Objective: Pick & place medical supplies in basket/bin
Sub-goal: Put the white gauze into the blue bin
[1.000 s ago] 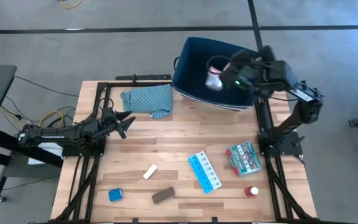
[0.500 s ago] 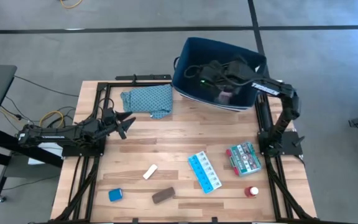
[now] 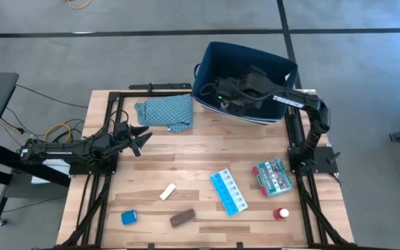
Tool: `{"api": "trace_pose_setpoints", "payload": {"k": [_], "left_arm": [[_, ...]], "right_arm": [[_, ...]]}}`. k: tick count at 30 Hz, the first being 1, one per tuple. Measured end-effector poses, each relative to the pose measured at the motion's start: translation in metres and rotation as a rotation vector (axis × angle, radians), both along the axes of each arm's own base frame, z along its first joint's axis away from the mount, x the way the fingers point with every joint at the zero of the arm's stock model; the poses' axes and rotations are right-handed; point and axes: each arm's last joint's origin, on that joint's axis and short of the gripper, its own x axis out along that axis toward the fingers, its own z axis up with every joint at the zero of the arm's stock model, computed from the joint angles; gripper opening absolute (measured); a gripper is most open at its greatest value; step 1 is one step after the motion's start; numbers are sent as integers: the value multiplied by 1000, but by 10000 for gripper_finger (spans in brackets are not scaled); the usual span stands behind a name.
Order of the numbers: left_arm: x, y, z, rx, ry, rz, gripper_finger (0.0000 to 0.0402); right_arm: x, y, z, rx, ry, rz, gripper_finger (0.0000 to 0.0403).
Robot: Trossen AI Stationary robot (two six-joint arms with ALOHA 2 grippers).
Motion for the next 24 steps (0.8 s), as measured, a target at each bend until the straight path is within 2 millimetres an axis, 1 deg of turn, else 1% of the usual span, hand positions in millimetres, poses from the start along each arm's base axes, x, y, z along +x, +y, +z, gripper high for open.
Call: {"api": "trace_pose_setpoints", "payload": {"k": [4,7,9,12,15,17,19,21,22,24], "left_arm": [[0,0,0,-1,1,-12,210],[1,-2,-1,-20,-1,-76,210],[2,-4,-1,-48,-7,-156,210],[3,-10,0,-60,-15,-361,210],[3,-17,15,17,-158,-524,210],[0,-21,30,136,-287,-577,210],[-4,-24,44,234,-366,-610,210],[-8,-27,63,308,-397,-645,210],[-8,-28,71,331,-384,-649,210],[-6,-29,83,339,-302,-620,210]], "right_arm": [[-8,31,26,-23,-78,101,108],[-18,60,50,-36,-170,191,108],[-25,79,63,-39,-226,255,108],[-34,105,77,-35,-295,342,108],[-47,125,87,-40,-278,478,108],[-57,136,93,-47,-272,552,107],[-65,142,98,-58,-295,578,107],[-72,146,102,-53,-340,571,107],[-76,148,103,-44,-362,566,107],[-83,150,107,-33,-397,562,107]]}}
